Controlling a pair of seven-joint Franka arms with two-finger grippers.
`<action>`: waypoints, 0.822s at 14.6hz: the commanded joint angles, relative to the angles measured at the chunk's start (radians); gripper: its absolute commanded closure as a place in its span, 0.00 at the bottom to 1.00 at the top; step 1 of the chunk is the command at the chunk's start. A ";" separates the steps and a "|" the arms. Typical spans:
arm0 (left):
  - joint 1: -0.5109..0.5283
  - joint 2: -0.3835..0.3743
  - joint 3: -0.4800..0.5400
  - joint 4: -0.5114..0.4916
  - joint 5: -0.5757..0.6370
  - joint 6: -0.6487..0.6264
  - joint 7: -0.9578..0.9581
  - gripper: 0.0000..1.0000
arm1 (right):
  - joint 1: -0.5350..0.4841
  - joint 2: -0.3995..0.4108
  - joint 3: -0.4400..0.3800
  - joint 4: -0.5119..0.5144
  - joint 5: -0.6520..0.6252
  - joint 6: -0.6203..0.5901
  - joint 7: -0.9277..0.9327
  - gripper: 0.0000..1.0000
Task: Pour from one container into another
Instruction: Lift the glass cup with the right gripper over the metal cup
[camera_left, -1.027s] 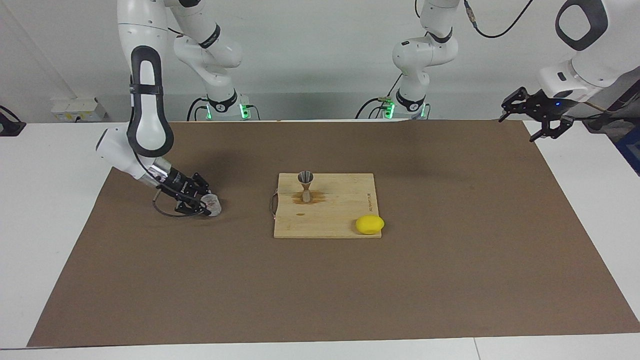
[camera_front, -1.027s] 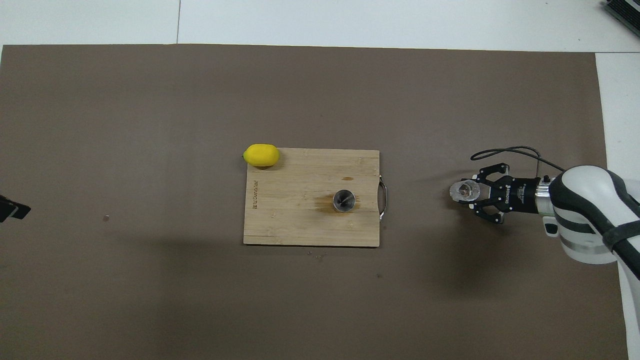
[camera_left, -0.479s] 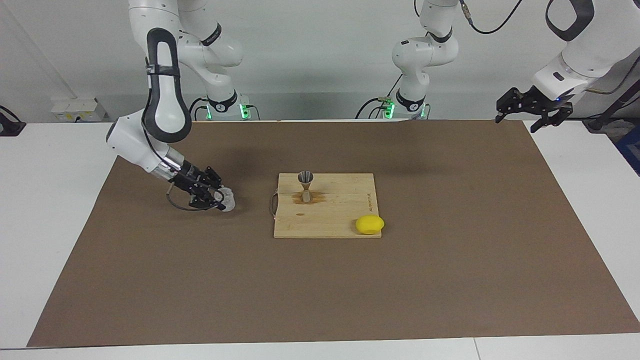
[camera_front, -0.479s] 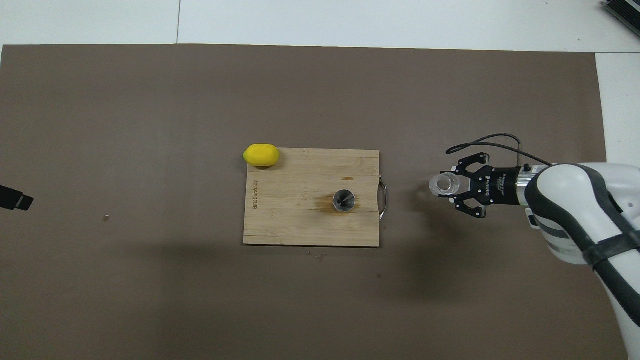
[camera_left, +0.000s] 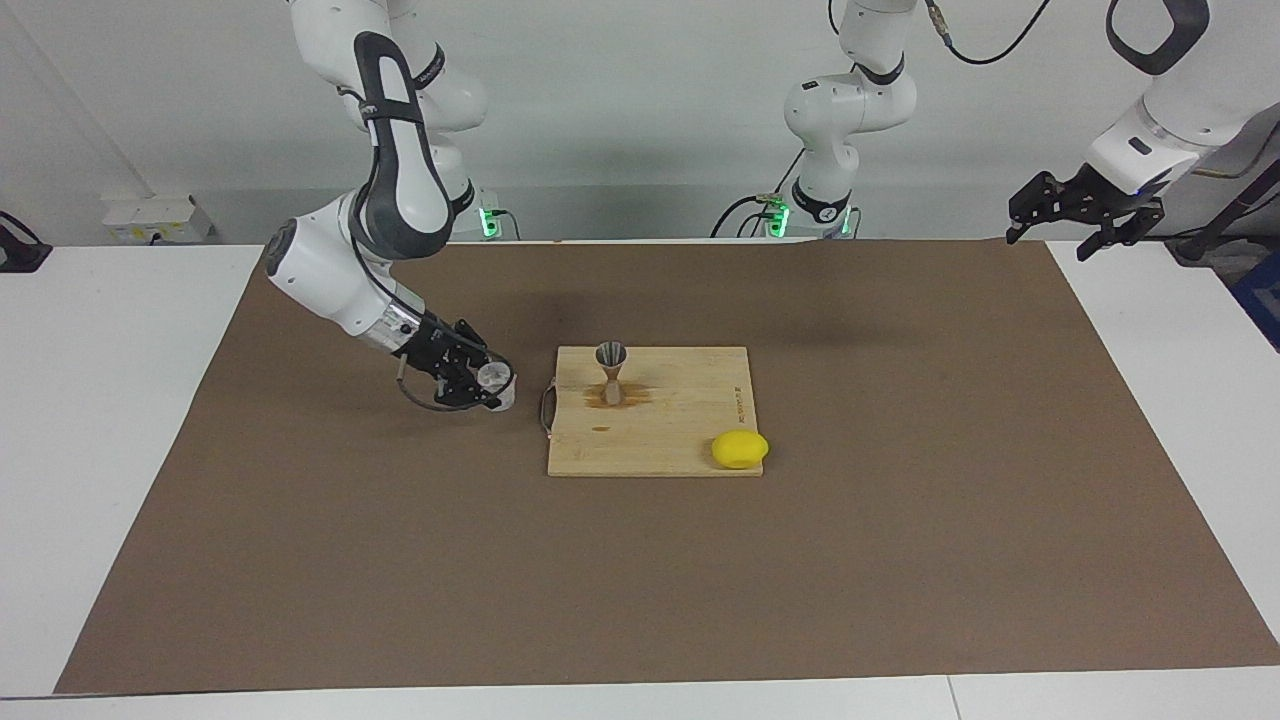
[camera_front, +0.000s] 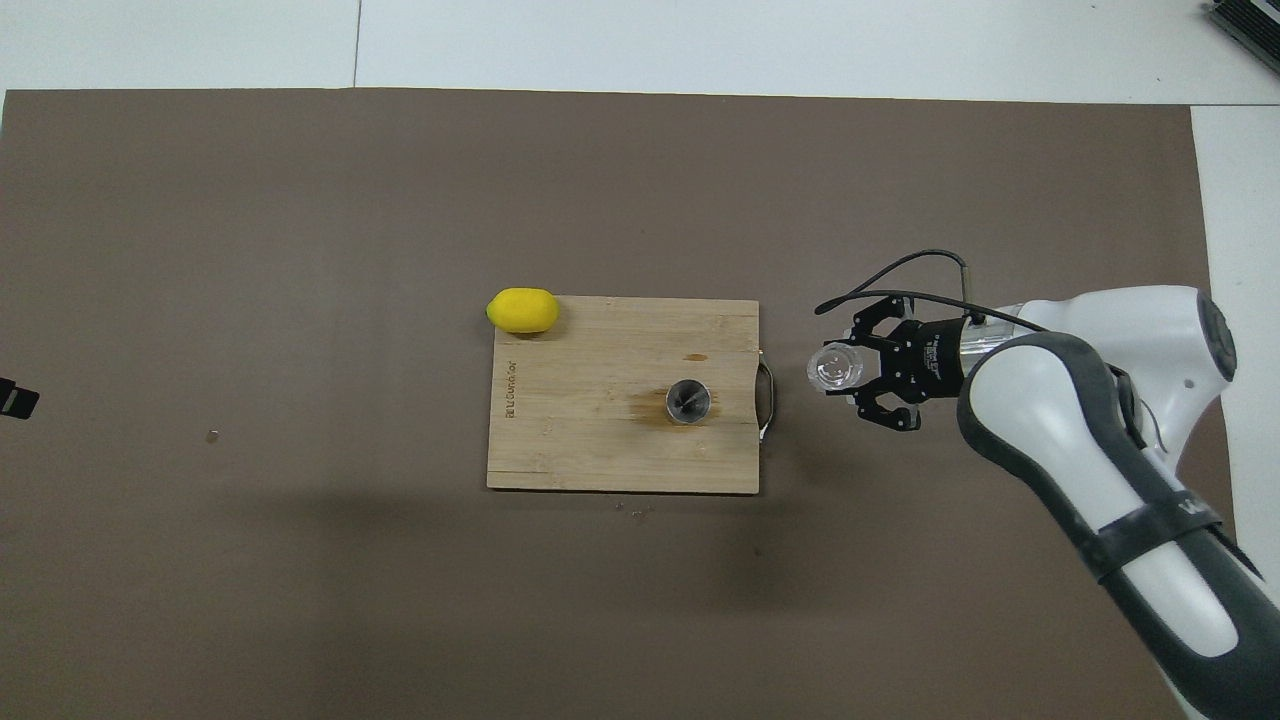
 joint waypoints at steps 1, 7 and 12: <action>0.006 -0.019 -0.003 -0.014 0.021 0.015 -0.034 0.00 | 0.058 0.004 0.002 0.058 -0.119 -0.003 0.123 1.00; -0.049 -0.029 -0.004 -0.054 0.033 0.077 -0.226 0.00 | 0.196 0.036 0.004 0.185 -0.372 -0.106 0.302 1.00; -0.072 -0.031 0.015 -0.053 0.033 0.073 -0.227 0.00 | 0.245 0.035 0.004 0.198 -0.507 -0.124 0.323 1.00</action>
